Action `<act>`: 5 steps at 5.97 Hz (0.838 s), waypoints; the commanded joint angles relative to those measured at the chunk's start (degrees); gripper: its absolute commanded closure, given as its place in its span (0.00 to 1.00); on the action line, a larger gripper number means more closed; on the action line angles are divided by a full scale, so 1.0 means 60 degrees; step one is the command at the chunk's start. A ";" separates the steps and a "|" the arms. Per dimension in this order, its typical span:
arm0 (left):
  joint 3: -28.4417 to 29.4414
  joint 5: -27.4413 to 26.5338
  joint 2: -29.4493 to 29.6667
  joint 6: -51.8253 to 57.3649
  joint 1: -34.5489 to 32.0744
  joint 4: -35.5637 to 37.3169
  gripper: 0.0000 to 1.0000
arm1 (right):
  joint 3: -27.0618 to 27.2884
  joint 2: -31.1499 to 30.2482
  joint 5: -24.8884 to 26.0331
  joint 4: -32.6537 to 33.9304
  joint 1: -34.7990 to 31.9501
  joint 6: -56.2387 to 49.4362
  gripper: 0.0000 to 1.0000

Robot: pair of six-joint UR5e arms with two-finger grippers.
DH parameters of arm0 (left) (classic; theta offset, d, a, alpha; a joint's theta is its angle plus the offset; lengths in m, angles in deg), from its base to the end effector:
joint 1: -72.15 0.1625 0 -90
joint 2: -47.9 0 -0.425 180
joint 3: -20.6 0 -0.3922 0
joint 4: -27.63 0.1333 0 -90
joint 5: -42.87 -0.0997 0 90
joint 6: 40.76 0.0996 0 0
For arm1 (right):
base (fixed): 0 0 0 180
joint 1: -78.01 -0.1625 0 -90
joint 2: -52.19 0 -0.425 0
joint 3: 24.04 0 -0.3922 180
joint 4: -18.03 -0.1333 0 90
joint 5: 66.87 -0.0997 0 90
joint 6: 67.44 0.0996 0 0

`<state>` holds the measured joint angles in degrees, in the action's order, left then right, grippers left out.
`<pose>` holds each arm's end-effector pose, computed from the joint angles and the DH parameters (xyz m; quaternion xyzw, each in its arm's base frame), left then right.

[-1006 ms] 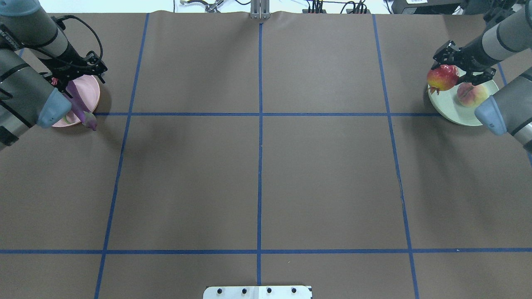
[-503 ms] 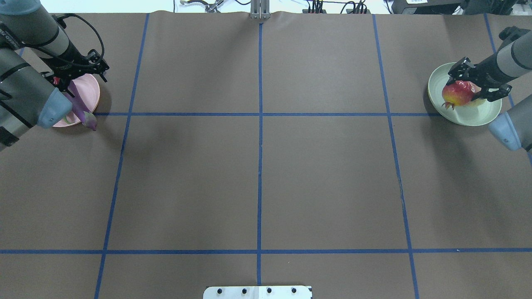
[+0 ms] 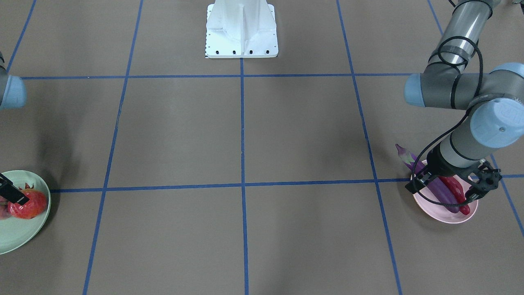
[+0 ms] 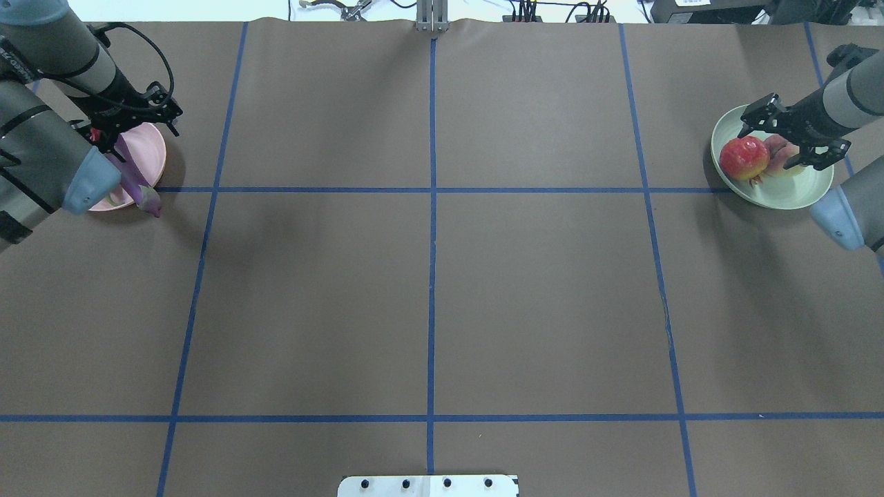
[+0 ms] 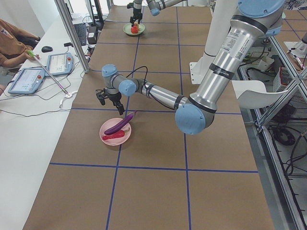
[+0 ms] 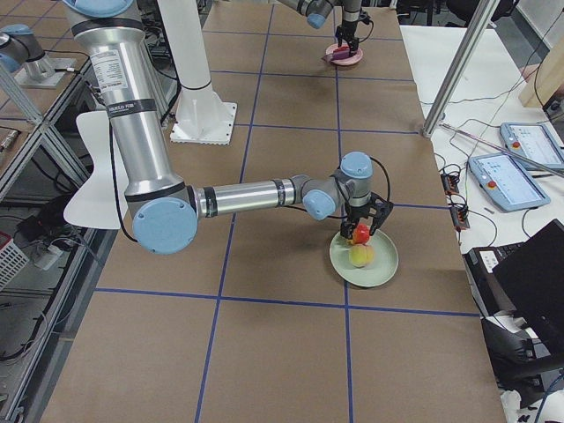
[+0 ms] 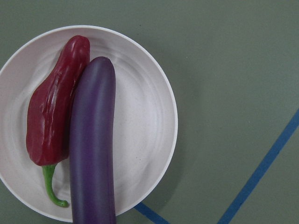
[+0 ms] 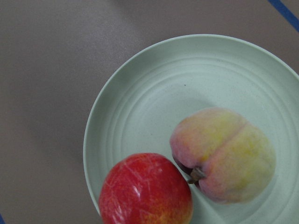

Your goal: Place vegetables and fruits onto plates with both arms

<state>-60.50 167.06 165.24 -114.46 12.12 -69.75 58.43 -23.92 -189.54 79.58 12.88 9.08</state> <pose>0.2791 -0.6389 0.4467 -0.0933 0.3450 -0.2860 0.8891 -0.1892 -0.5973 0.5436 -0.0258 -0.3921 0.3232 0.8609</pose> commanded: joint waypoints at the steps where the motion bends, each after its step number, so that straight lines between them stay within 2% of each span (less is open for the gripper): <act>1: -0.0252 -0.0014 -0.0014 0.0095 0.0000 0.0000 0.00 | 0.0504 0.0028 -0.0367 0.0402 -0.0231 -0.0098 0.00; 2: -0.0703 -0.0014 -0.0435 0.0400 0.0000 0.0000 0.00 | 0.1015 -0.0030 -0.0544 0.1044 -0.0524 -0.0505 0.00; 3: -0.1534 0.0000 -0.1179 0.1752 -0.0014 0.0014 0.00 | 0.1412 -0.0060 -0.0560 0.1848 -0.0701 -0.1509 0.00; 5: -0.2506 0.0103 -0.2223 0.3822 -0.0320 -0.0014 0.00 | 0.1854 -0.0133 -0.0647 0.3460 -0.1314 -0.4666 0.00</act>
<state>-73.16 167.50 154.52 -96.93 11.17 -69.73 68.46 -24.41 -193.06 96.02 6.86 -9.98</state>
